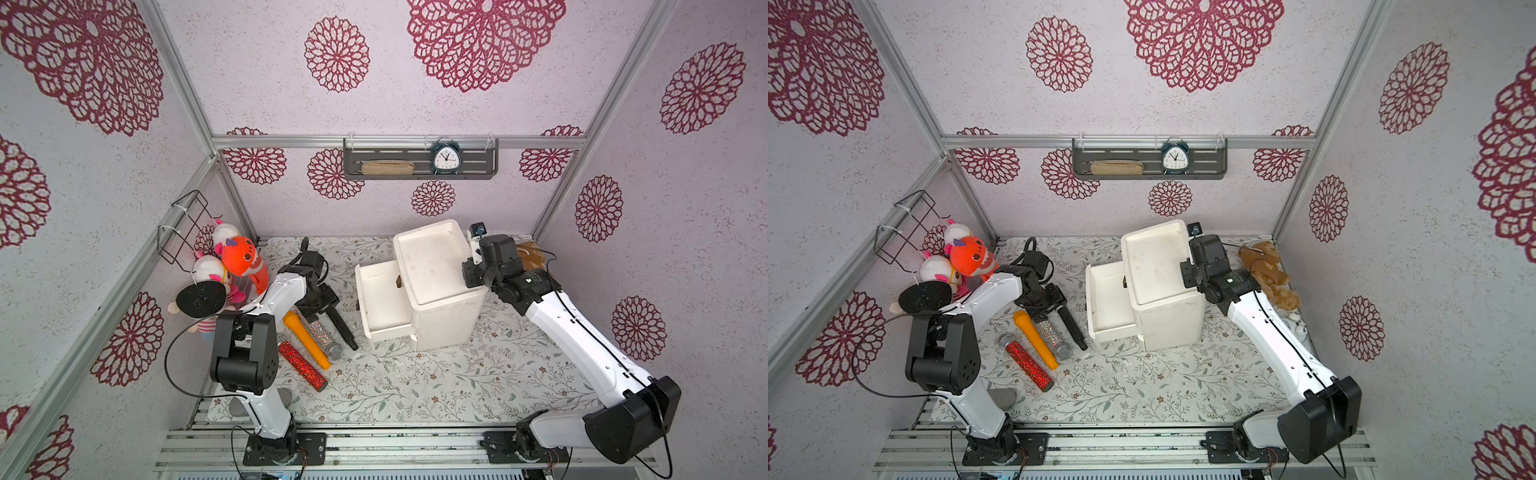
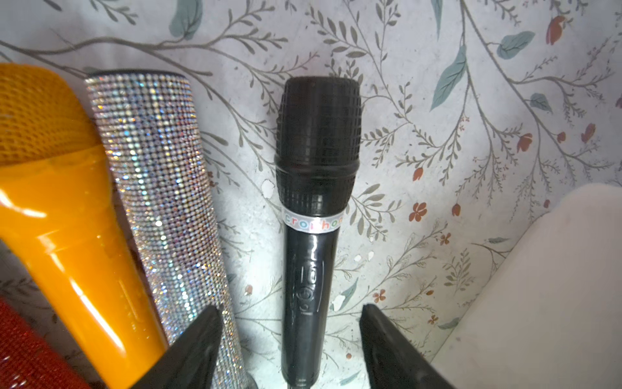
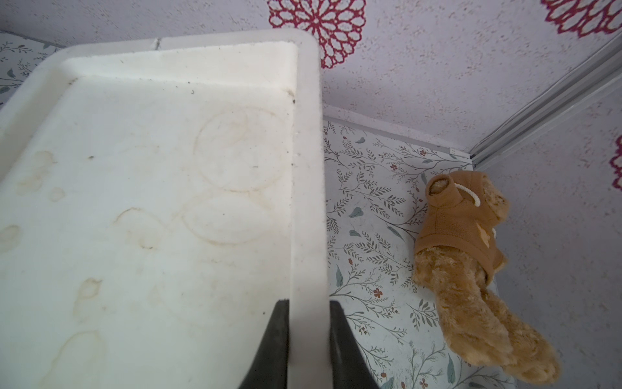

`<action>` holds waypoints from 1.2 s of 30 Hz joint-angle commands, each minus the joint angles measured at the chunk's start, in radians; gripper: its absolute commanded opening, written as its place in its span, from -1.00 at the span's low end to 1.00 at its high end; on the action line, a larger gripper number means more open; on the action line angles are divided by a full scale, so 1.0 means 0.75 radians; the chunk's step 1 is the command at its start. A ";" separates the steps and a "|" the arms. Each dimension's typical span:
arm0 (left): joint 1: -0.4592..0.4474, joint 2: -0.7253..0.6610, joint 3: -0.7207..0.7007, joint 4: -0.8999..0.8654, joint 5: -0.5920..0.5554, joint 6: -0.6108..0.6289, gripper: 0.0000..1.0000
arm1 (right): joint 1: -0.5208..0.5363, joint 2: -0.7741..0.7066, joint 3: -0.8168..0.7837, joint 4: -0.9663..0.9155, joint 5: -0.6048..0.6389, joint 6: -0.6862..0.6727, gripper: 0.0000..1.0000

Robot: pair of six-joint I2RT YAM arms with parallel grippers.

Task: Take the microphone out of the drawer
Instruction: Place the microphone at the center of the board, then close the drawer of the storage box.

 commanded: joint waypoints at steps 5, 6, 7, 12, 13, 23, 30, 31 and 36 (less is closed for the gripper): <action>-0.031 -0.035 0.040 0.041 0.067 0.085 0.54 | -0.002 -0.046 0.070 0.253 0.043 -0.028 -1.00; -0.038 -0.029 0.047 0.039 0.080 0.095 0.55 | -0.009 -0.040 0.070 0.247 0.039 -0.027 -1.00; -0.052 -0.025 0.051 0.042 0.095 0.108 0.55 | -0.021 -0.030 0.071 0.236 0.031 -0.021 -1.00; -0.104 -0.023 0.044 0.060 0.118 0.135 0.61 | -0.133 -0.003 0.054 0.206 -0.123 0.043 -1.00; -0.113 -0.025 0.035 0.072 0.130 0.135 0.61 | -0.143 0.001 0.049 0.204 -0.134 0.047 -1.00; -0.206 -0.072 -0.022 0.170 0.199 0.135 0.63 | -0.234 0.090 0.109 0.090 -0.263 0.008 -1.00; -0.252 -0.067 -0.016 0.257 0.263 0.107 0.83 | -0.243 0.146 0.149 0.049 -0.345 -0.008 -1.00; -0.264 -0.065 -0.009 0.272 0.264 0.102 0.84 | -0.242 0.152 0.155 0.042 -0.354 -0.009 -1.00; -0.305 -0.023 0.043 0.313 0.293 0.087 0.85 | -0.243 0.163 0.167 0.036 -0.403 -0.009 -1.00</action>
